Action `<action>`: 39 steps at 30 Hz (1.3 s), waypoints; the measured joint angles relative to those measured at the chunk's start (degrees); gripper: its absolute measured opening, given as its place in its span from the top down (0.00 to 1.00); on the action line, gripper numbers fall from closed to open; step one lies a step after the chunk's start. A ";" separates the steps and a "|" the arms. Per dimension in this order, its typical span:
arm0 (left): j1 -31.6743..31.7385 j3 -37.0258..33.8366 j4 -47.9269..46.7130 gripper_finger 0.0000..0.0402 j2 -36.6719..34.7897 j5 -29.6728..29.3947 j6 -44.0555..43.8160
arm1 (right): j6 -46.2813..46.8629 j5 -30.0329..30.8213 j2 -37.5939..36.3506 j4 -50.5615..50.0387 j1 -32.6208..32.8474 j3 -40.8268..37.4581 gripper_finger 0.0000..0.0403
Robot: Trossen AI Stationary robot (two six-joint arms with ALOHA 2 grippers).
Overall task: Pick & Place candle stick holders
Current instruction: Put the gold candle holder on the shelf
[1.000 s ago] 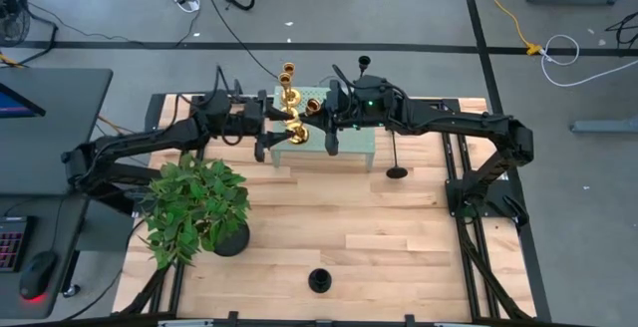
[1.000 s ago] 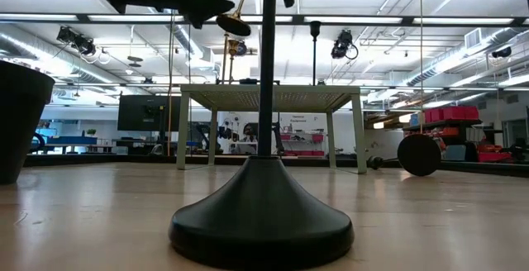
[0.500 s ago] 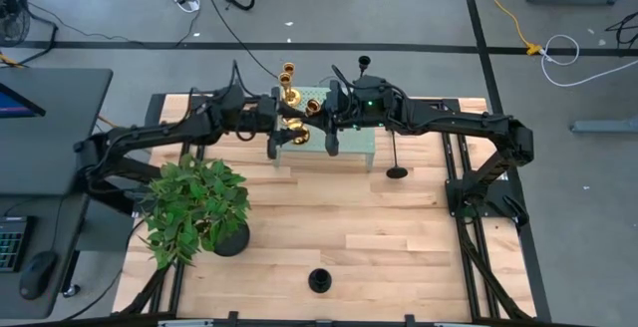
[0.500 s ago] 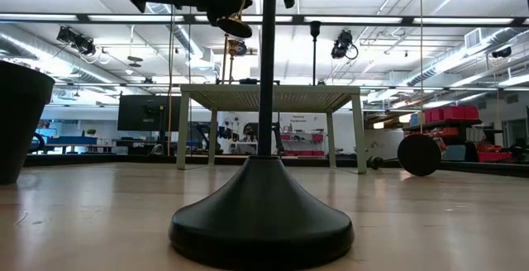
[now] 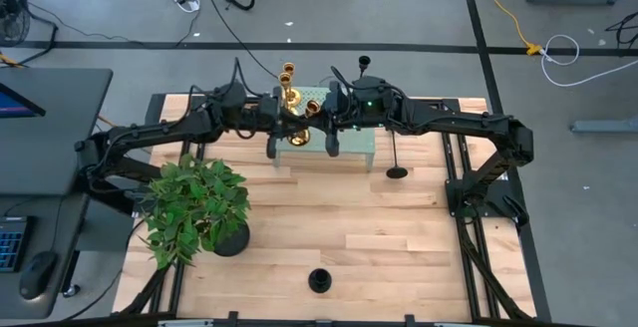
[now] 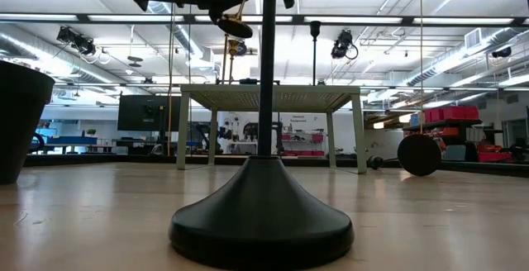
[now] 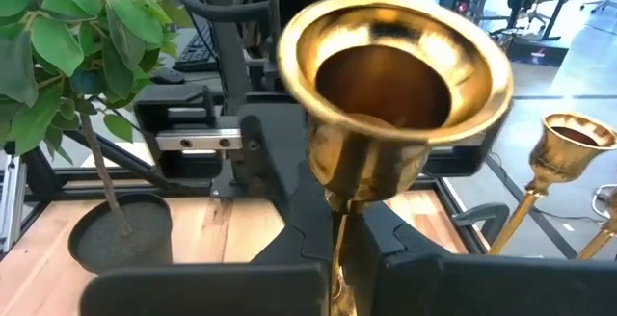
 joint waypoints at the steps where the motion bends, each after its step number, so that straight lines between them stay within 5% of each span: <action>1: 0.00 -0.01 -0.02 0.93 0.01 0.81 0.13 | -0.02 0.17 0.00 0.00 0.02 0.00 0.99; 11: -0.07 -0.02 -1.36 0.96 -0.04 -1.07 0.72 | -1.11 0.26 -0.07 -0.50 0.00 -0.09 0.97; 22: 1.55 -0.04 -2.86 0.96 -0.29 -1.29 0.42 | -3.64 0.51 -1.43 -3.30 -0.07 -0.09 0.78; 39: 6.50 -4.71 -10.70 0.96 -7.12 0.17 2.41 | -4.87 0.22 -7.87 -19.57 -1.88 -0.02 0.67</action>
